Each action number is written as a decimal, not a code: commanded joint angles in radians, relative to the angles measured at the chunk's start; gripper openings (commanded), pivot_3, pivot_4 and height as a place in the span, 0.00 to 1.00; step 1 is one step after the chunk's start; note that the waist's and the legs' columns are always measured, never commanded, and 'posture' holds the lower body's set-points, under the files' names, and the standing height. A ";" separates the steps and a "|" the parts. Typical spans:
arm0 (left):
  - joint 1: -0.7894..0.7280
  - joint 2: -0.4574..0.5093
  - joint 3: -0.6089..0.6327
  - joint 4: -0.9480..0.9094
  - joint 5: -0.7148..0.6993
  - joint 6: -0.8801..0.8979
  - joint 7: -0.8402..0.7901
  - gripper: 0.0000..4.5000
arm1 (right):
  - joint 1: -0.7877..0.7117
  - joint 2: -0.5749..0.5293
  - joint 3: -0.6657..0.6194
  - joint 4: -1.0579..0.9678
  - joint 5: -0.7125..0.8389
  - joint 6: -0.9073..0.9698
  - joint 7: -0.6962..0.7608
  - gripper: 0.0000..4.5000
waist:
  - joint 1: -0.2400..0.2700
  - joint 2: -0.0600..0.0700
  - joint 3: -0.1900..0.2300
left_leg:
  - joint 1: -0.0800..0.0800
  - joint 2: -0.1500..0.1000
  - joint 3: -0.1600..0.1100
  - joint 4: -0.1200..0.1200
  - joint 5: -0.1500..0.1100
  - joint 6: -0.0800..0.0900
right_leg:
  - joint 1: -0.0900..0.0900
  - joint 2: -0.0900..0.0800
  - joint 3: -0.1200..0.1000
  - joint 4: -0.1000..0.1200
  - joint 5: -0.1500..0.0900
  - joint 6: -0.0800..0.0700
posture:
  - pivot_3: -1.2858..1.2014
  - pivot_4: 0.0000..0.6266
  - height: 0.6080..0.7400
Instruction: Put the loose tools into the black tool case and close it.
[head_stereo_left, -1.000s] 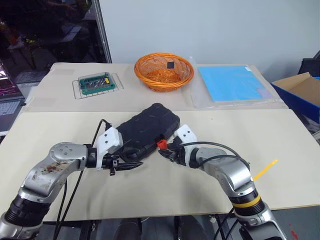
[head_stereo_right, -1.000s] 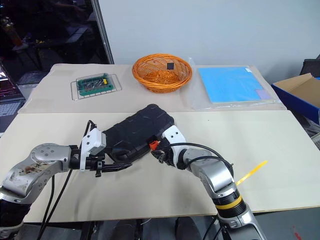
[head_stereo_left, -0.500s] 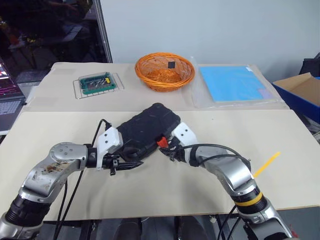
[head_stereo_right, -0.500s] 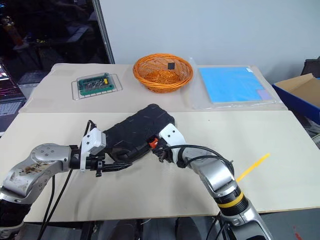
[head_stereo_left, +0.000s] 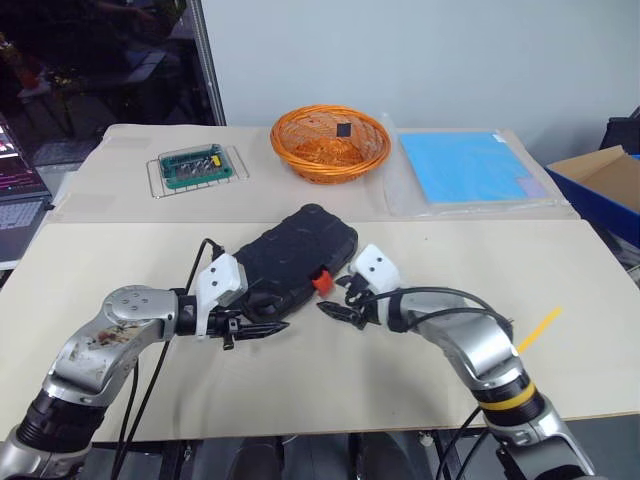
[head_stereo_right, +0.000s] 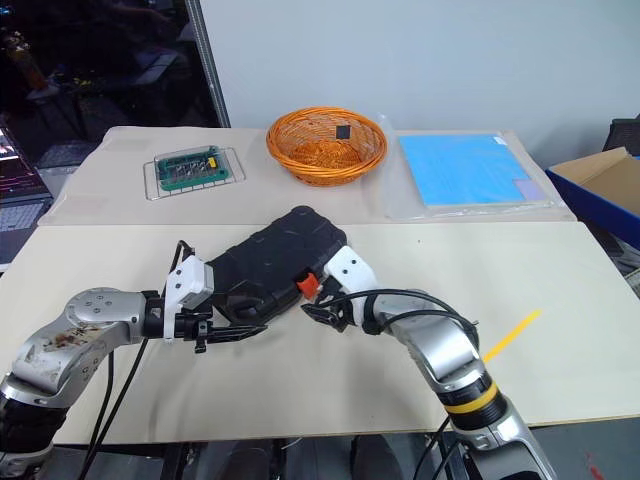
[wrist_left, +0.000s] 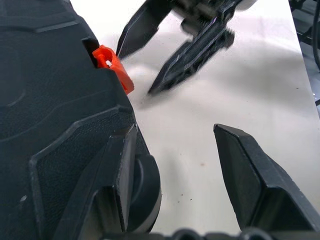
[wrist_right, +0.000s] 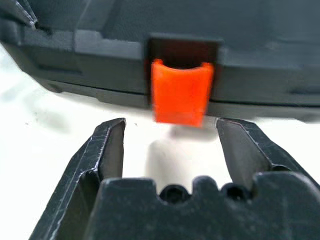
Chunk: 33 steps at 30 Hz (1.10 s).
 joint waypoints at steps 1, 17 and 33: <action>0.012 0.004 0.001 0.010 0.013 0.003 -0.001 0.58 | 0.011 0.020 -0.065 -0.042 0.070 0.030 0.009 0.54 | 0.000 0.000 0.000 | 0.000 0.000 0.000 0.000 0.000 0.000 | 0.000 0.000 0.000 0.000 0.000 0.000 | 0.52 0.24 1.00; 0.005 -0.004 -0.008 0.028 0.027 -0.011 -0.002 0.58 | -0.038 0.140 -0.030 0.192 0.007 -0.140 -0.004 0.01 | -0.009 0.000 0.000 | 0.002 0.000 0.001 0.000 0.000 0.000 | 0.000 0.001 0.001 0.001 0.000 0.000 | 0.52 0.24 1.00; 0.022 -0.005 -0.001 0.034 0.034 -0.018 0.000 0.58 | -0.057 0.230 -0.036 0.337 -0.033 -0.388 -0.003 0.01 | -0.005 0.000 0.000 | 0.004 0.000 0.002 0.000 0.000 0.000 | 0.001 0.000 0.002 0.001 0.000 0.001 | 0.52 0.24 1.00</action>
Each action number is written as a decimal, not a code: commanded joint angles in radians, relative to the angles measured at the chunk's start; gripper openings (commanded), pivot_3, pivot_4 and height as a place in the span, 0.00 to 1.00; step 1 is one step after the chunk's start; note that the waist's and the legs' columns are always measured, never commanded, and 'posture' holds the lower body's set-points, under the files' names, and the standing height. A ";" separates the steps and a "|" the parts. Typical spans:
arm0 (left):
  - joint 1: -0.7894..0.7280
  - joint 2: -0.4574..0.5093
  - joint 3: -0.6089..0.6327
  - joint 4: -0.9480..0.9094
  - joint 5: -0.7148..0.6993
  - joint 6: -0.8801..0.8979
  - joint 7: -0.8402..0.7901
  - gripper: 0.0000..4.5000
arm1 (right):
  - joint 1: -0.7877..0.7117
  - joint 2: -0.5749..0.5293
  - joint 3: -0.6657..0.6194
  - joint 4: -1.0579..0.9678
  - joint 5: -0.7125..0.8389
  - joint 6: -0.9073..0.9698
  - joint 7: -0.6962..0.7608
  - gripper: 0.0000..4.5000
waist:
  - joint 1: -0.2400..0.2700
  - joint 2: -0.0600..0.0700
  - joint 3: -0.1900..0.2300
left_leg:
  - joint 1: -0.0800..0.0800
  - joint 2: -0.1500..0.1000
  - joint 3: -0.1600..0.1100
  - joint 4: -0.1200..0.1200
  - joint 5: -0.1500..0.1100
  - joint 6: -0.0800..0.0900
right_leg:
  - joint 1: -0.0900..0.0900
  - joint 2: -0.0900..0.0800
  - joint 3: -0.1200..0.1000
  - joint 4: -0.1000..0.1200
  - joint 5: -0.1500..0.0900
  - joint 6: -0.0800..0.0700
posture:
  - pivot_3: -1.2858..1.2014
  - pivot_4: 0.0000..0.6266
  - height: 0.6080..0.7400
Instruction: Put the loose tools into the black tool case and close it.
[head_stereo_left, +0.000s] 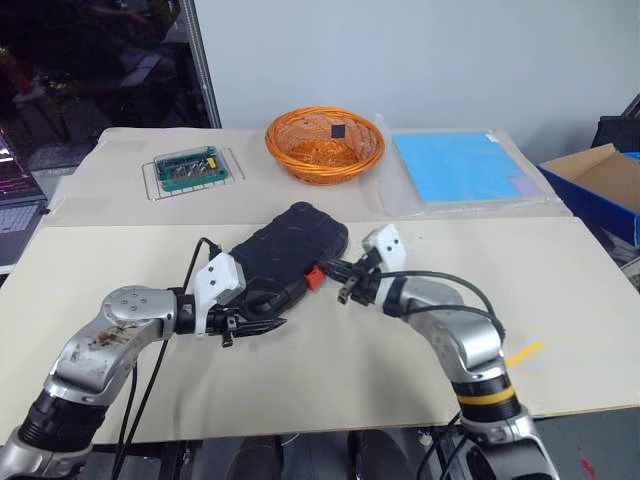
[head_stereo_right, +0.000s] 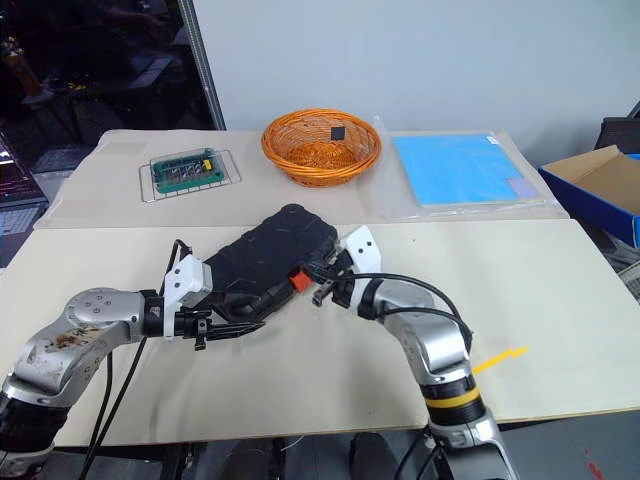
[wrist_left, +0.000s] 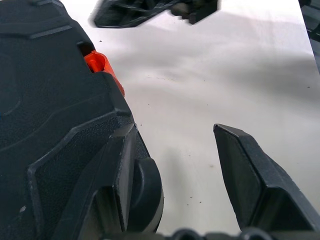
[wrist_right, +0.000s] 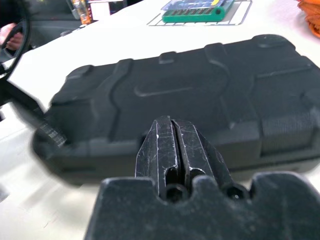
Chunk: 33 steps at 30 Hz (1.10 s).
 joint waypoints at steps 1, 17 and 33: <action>0.020 0.000 -0.002 0.008 0.008 0.013 0.002 0.58 | -0.009 -0.005 0.053 0.060 -0.054 -0.070 0.021 0.01 | 0.000 0.000 0.000 | 0.000 0.000 0.000 0.000 0.000 0.000 | 0.000 0.000 0.000 0.000 0.001 -0.001 | 0.52 0.24 1.00; 0.032 -0.026 0.006 0.026 0.007 0.014 0.026 0.58 | 0.022 -0.050 0.213 0.368 -0.345 -0.401 -0.026 0.01 | -0.027 -0.005 -0.021 | 0.028 0.001 0.001 -0.003 -0.008 -0.013 | 0.019 -0.001 0.002 -0.002 -0.007 -0.006 | 0.52 0.24 1.00; 0.310 -0.061 0.391 -0.179 -0.276 0.053 0.063 1.00 | 0.576 -0.485 -0.367 -0.579 0.251 -0.110 0.242 0.65 | 0.005 -0.003 -0.019 | -0.002 0.000 0.002 -0.003 -0.012 -0.003 | -0.002 0.000 0.006 -0.002 -0.007 -0.002 | 0.52 0.24 1.00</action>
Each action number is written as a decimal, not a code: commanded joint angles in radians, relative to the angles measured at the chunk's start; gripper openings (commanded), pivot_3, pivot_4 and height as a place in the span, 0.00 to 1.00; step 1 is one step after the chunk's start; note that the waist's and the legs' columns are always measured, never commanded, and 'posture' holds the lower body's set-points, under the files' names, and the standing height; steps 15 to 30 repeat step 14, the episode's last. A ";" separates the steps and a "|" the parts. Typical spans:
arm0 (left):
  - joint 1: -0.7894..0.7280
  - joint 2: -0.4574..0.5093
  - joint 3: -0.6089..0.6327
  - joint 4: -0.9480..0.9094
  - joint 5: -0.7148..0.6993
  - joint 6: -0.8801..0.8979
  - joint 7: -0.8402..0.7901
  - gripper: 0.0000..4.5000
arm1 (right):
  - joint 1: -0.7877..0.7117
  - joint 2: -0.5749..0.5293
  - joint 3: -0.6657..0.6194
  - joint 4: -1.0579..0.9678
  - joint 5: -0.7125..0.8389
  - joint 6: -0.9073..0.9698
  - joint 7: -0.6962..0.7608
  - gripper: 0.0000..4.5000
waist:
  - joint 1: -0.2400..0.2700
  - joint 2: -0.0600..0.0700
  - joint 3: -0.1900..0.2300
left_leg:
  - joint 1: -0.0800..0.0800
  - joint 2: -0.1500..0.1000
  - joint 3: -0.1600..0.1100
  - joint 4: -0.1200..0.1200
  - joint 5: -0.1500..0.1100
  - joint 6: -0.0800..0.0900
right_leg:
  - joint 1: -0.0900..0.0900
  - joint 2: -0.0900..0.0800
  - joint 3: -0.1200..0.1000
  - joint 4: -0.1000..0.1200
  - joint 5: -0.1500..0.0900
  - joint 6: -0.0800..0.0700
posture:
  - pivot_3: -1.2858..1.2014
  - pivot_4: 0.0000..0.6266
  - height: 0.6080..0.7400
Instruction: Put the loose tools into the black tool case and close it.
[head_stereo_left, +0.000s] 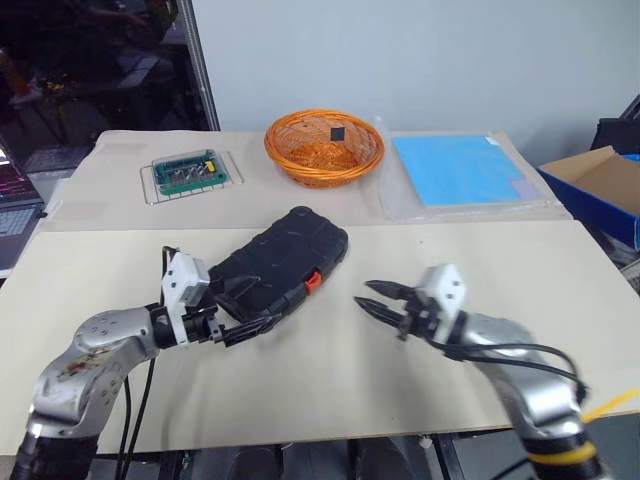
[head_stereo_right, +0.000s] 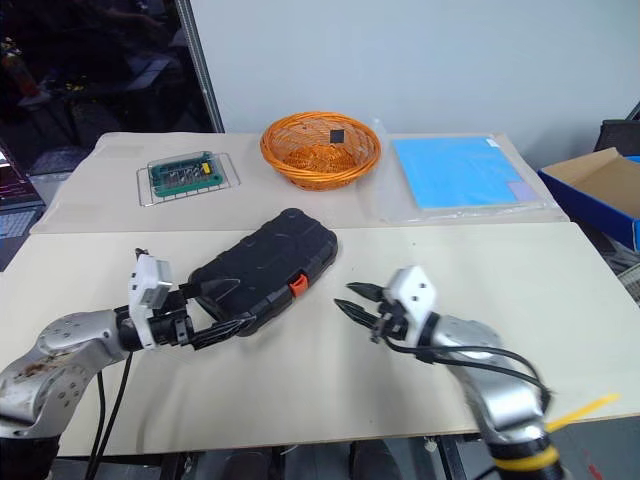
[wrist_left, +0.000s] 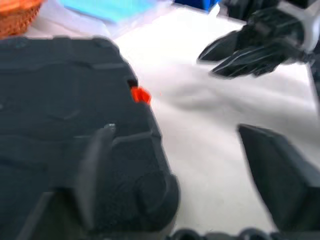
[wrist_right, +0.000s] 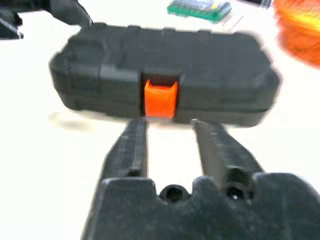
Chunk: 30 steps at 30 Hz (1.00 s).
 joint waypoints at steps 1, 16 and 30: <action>0.095 0.045 0.123 -0.057 -0.058 0.021 -0.021 1.00 | 0.143 -0.100 -0.206 -0.137 0.119 0.077 0.056 0.71 | 0.003 -0.001 0.000 | 0.002 0.000 0.000 0.000 -0.002 -0.001 | 0.001 0.000 0.000 0.000 -0.001 0.000 | 0.52 0.24 1.00; 0.363 0.059 0.232 -0.043 -0.001 -0.063 -0.085 1.00 | 0.419 -0.195 -0.594 -0.124 0.165 0.013 0.223 0.99 | 0.003 -0.004 0.003 | 0.012 0.000 0.003 0.003 -0.007 -0.010 | 0.004 -0.004 0.003 -0.004 -0.008 -0.001 | 0.52 0.24 1.00; 0.363 0.059 0.232 -0.043 -0.001 -0.063 -0.085 1.00 | 0.419 -0.195 -0.594 -0.124 0.165 0.013 0.223 0.99 | 0.003 -0.004 0.003 | 0.012 0.000 0.003 0.003 -0.007 -0.010 | 0.004 -0.004 0.003 -0.004 -0.008 -0.001 | 0.52 0.24 1.00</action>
